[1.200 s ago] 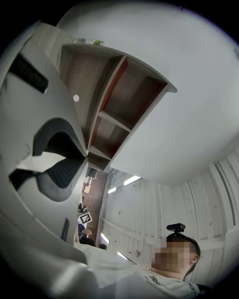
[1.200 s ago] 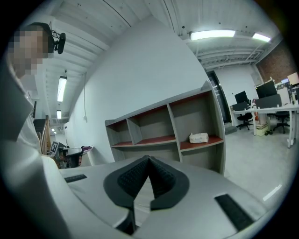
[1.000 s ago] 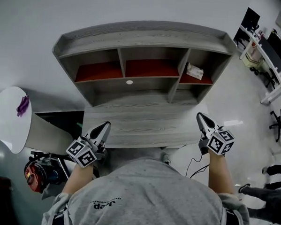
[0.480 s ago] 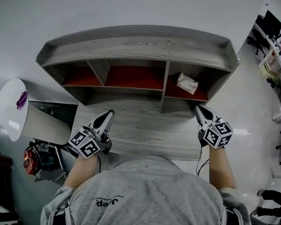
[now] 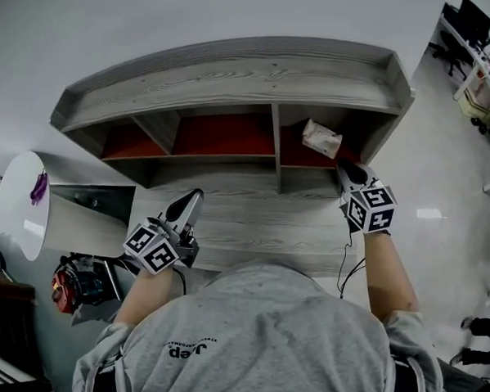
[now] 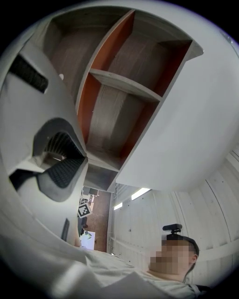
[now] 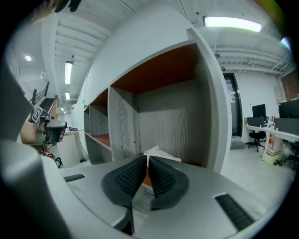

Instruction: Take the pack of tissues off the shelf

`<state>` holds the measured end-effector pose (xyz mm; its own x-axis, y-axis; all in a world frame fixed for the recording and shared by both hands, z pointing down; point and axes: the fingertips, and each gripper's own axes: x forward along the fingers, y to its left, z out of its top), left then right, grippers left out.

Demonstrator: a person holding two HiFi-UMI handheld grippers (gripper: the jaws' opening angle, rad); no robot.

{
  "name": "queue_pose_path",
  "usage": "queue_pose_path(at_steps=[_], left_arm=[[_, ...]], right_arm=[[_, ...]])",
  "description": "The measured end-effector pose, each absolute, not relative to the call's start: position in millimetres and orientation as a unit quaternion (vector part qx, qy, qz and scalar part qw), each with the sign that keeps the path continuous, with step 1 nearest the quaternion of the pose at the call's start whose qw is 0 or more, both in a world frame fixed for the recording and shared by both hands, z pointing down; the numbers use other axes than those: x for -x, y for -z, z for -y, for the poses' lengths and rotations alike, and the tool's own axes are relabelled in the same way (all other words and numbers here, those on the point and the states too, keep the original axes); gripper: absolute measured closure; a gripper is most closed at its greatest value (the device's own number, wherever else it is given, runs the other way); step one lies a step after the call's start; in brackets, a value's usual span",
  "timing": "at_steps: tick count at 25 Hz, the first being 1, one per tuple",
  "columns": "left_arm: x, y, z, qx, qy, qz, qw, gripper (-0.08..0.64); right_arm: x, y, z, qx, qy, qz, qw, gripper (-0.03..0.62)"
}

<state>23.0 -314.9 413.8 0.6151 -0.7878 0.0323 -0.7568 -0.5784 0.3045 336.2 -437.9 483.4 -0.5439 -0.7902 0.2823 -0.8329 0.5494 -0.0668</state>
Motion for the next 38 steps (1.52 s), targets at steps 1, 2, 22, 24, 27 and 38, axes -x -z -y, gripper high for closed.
queue_pose_path(at_steps=[1, 2, 22, 24, 27, 38], left_arm=[[-21, -414, 317, -0.889, 0.053, 0.432, 0.146, 0.540], [-19, -415, 319, -0.890, 0.053, 0.428, 0.147, 0.540], [11, -430, 315, -0.906, 0.035, 0.385, 0.172, 0.540], [17, -432, 313, -0.903, 0.036, 0.390, 0.175, 0.540], [25, -434, 311, -0.899, 0.037, 0.399, 0.177, 0.540], [35, -437, 306, -0.892, 0.042, 0.412, 0.181, 0.540]], right_arm=[[-336, -486, 439, -0.469, -0.097, 0.870, 0.115, 0.554], [-335, -487, 440, -0.474, -0.097, 0.867, 0.119, 0.554], [-318, -525, 502, -0.529, -0.106, 0.813, 0.217, 0.186], [-319, -533, 508, -0.534, -0.113, 0.806, 0.228, 0.186], [-321, -540, 515, -0.538, -0.120, 0.800, 0.238, 0.186], [-319, -556, 525, -0.531, -0.110, 0.787, 0.295, 0.233]])
